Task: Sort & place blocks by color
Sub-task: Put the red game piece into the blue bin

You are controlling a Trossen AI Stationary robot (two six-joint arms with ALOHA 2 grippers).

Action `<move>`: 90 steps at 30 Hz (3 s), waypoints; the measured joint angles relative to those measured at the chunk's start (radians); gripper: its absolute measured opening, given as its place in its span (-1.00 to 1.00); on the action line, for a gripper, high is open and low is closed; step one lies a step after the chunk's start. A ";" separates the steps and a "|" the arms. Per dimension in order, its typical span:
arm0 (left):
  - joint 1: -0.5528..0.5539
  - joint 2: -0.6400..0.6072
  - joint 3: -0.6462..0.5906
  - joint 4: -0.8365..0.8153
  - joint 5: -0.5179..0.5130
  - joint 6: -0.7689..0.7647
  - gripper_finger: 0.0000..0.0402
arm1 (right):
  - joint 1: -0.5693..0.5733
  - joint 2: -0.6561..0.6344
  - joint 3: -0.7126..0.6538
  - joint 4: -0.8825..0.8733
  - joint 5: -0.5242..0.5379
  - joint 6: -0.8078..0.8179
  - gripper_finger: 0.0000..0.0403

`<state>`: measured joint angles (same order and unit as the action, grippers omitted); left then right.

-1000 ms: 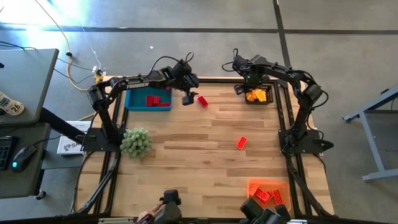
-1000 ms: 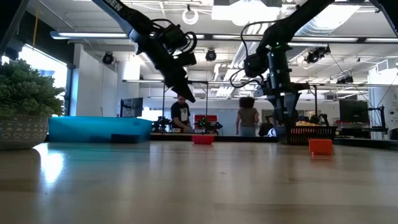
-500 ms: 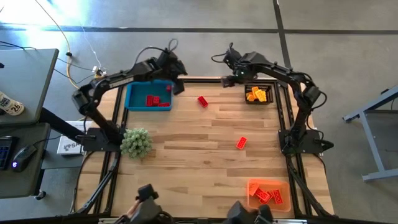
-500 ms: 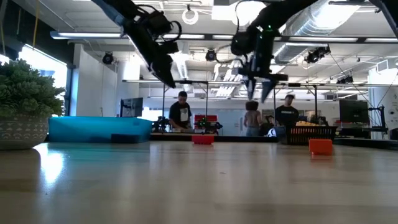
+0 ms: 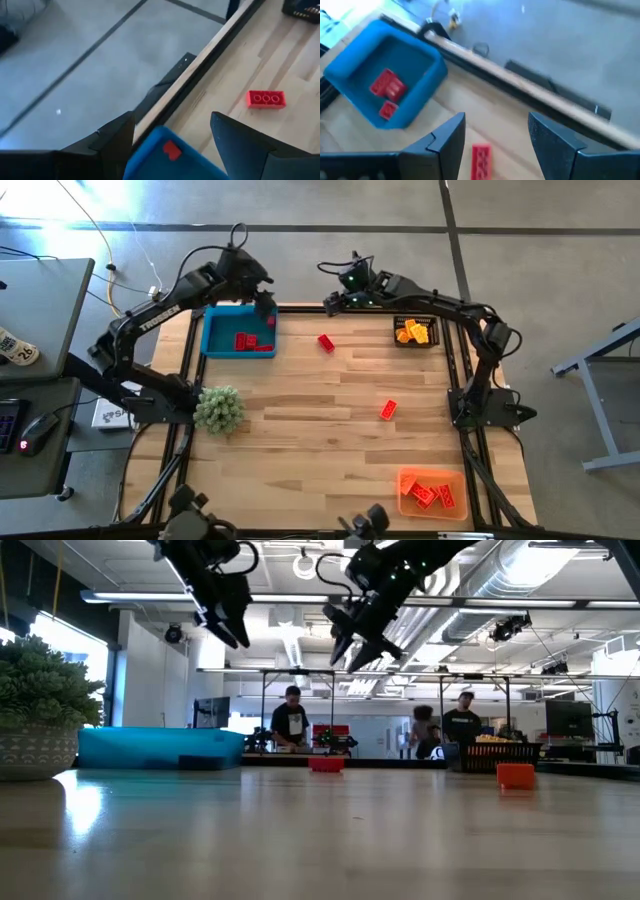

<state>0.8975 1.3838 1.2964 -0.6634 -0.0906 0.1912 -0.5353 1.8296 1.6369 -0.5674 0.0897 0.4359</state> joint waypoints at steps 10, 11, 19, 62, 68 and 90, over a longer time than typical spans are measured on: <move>0.039 -0.014 0.000 -0.157 0.001 -0.061 0.25 | 0.034 0.078 0.000 0.154 -0.057 -0.078 0.00; 0.038 -0.014 0.000 -0.159 0.005 -0.061 0.25 | 0.034 0.090 0.000 0.154 -0.083 -0.078 0.00; 0.038 -0.014 0.000 -0.154 0.035 -0.058 0.25 | 0.047 0.171 0.000 0.118 -0.125 -0.057 0.05; 0.038 -0.013 -0.001 -0.146 0.065 -0.081 0.25 | 0.090 0.376 0.002 -0.083 -0.122 0.035 -0.46; 0.038 -0.013 -0.001 -0.147 0.101 0.017 0.25 | 0.091 0.374 0.024 -0.127 -0.185 0.028 -0.46; -0.097 -0.013 -0.001 -0.138 0.177 0.389 0.25 | 0.063 0.375 0.664 -0.666 -0.496 -0.395 -0.46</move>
<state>0.8002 1.3708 1.2953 -0.8012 0.0868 0.5803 -0.4727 2.2047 2.3010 -1.2333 -0.4062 0.0410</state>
